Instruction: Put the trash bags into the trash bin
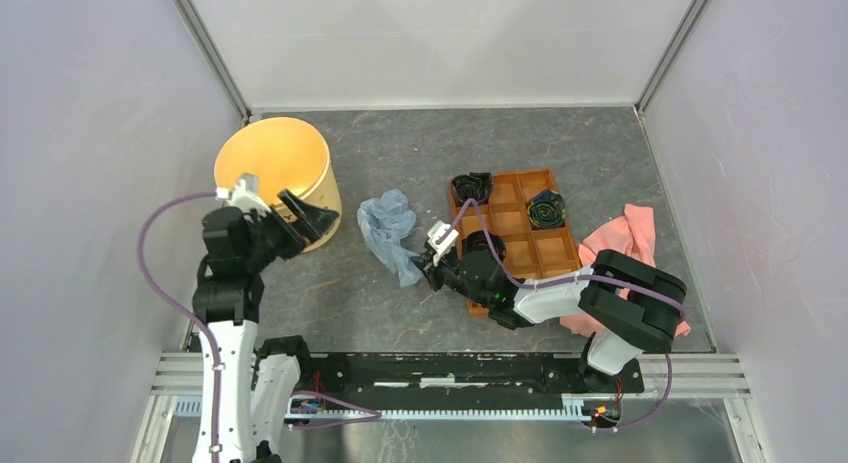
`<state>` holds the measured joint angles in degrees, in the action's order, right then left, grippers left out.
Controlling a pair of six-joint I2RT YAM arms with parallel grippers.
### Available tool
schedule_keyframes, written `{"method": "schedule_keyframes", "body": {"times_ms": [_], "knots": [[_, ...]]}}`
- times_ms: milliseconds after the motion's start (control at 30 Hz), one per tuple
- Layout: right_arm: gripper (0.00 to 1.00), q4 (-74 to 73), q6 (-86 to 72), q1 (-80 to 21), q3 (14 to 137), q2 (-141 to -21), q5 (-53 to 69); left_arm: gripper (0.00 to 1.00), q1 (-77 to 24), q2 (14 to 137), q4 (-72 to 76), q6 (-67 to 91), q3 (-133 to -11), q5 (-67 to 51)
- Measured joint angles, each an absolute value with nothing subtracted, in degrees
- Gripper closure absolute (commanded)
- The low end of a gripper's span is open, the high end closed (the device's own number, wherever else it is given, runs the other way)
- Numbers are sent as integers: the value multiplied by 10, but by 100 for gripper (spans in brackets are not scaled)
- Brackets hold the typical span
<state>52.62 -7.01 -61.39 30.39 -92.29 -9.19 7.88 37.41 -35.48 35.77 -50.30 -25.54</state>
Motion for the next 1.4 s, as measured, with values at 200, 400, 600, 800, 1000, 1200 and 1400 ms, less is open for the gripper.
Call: {"method": "schedule_keyframes", "body": {"times_ms": [200, 400, 600, 800, 1000, 1200, 1400], "knots": [[100, 511, -82, -614, 304, -923, -106, 0, 36, 309, -351, 359, -366, -308], [100, 490, -92, -614, 306, -923, -121, 5, -25, 283, -350, 363, -326, -314], [100, 479, -102, -614, 315, -928, -129, 6, -92, 294, -356, 383, -326, -244], [100, 473, -102, -614, 317, -928, -135, 6, -241, 366, -302, 435, -325, -161], [100, 474, -112, -612, 317, -928, -135, 14, -418, 434, -214, 493, -312, -57], [100, 502, -139, -599, 307, -928, -113, 26, -455, 443, -113, 554, -227, -27], [100, 533, -157, -597, 288, -928, -91, 37, -455, 529, -58, 569, -237, -28]]}}
